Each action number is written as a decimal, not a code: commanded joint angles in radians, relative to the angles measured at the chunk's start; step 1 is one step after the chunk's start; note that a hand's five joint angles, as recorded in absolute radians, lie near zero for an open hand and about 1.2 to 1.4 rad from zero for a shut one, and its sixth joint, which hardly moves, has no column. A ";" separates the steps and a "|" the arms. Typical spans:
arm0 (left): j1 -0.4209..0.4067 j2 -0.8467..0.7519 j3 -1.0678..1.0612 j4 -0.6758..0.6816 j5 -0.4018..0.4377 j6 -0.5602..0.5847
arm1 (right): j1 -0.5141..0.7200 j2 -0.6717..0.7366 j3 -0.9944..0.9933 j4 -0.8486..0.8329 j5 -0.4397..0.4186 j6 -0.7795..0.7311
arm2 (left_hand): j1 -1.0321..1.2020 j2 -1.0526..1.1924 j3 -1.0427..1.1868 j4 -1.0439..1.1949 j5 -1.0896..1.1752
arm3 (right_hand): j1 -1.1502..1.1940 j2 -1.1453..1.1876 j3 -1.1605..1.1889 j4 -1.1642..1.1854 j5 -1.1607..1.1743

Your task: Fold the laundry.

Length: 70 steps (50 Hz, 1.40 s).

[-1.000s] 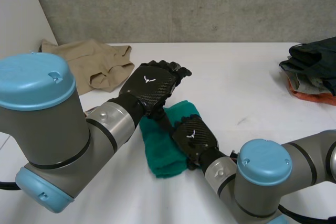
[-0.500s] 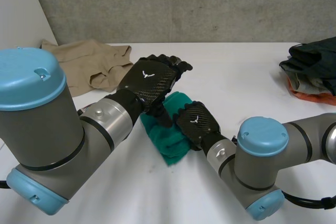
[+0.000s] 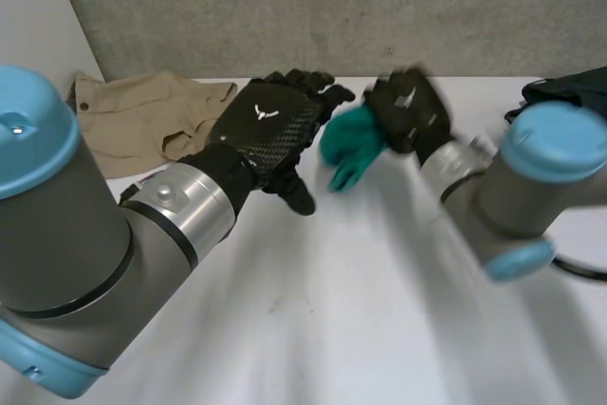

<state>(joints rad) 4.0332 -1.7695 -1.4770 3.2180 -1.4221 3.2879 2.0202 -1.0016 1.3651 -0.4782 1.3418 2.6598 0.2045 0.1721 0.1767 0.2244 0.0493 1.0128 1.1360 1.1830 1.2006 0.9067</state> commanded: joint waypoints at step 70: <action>-0.034 0.100 -0.074 0.075 0.144 -0.027 | -1.025 -0.046 -0.271 0.328 0.216 -0.067 | 0.012 0.044 0.040 -0.008 -0.007 | -0.838 -0.961 -1.008 -1.026 -0.907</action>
<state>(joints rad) 4.0006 -1.6946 -1.5561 3.2931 -1.2781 3.2784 1.0670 -1.0115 1.2020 -0.2734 1.2832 2.8502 0.2045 0.1721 0.1768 0.2230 0.0492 0.2390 0.2218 0.2179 0.2189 0.0450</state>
